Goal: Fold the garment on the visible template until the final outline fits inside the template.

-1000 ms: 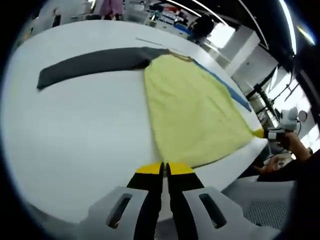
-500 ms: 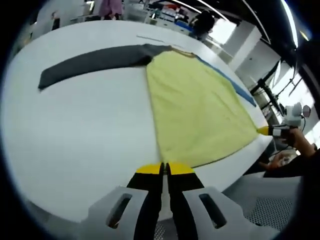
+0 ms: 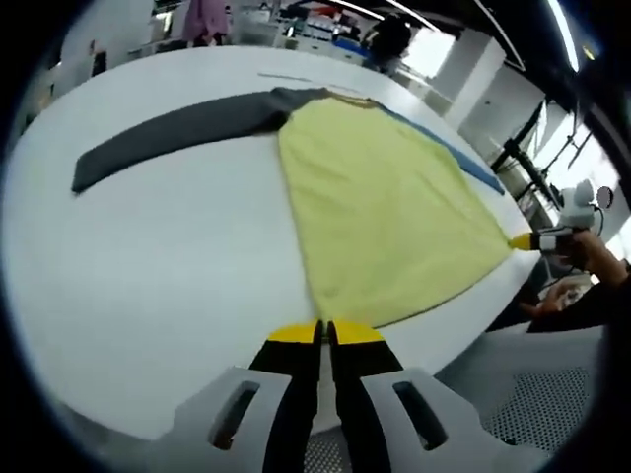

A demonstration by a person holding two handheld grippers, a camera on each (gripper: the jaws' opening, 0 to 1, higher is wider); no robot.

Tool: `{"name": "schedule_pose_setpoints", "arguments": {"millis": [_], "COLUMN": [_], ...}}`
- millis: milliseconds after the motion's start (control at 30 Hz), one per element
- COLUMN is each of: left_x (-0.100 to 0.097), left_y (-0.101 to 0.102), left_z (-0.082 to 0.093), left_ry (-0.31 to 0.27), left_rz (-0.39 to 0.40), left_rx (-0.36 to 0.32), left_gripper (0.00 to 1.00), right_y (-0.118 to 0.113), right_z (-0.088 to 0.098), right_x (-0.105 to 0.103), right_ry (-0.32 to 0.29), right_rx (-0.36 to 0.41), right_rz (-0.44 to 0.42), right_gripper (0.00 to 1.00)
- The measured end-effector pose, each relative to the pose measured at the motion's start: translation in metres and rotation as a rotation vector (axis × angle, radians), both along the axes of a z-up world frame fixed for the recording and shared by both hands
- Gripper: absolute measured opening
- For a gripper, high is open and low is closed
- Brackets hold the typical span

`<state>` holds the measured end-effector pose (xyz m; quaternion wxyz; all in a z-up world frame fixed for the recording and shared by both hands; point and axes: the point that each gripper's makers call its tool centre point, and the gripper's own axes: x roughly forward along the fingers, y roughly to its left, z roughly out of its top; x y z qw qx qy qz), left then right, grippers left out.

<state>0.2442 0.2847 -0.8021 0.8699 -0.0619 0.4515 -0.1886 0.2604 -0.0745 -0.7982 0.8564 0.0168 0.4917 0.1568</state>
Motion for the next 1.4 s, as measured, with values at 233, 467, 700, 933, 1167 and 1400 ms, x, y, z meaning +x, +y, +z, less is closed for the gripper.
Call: {"name": "schedule_pose_setpoints", "arguments": {"millis": [233,467,700,933,1167,1400], "left_x": [0.009,0.028,0.041,0.05,0.062,0.067], "left_y": [0.002,0.005,-0.003,-0.019,-0.026,-0.033], "left_z": [0.011,0.029,0.047,0.068,0.082,0.092], "left_ry": [-0.069,-0.173,-0.257,-0.375,-0.478,-0.531], "left_rz": [-0.015,-0.011,-0.032,-0.08,-0.101,-0.151], "left_rx": [-0.008,-0.053,-0.078,-0.11,-0.135,-0.134], "left_gripper": [0.08,0.27,0.42,0.59,0.74,0.84], "right_y": [0.0,0.001,-0.003,-0.019,-0.049,-0.081], "right_z": [0.003,0.022,0.037,0.045,0.048,0.054], "right_x": [0.0,0.014,0.032,0.049,0.069,0.098], "right_ry": [-0.011,-0.08,-0.155,-0.206,-0.234,-0.279], "right_rx": [0.004,0.044,0.07,0.068,0.018,0.031], "right_rz": [0.025,0.031,0.033,0.021,0.004,-0.071], "right_gripper": [0.1,0.33,0.54,0.71,0.83,0.89]}}
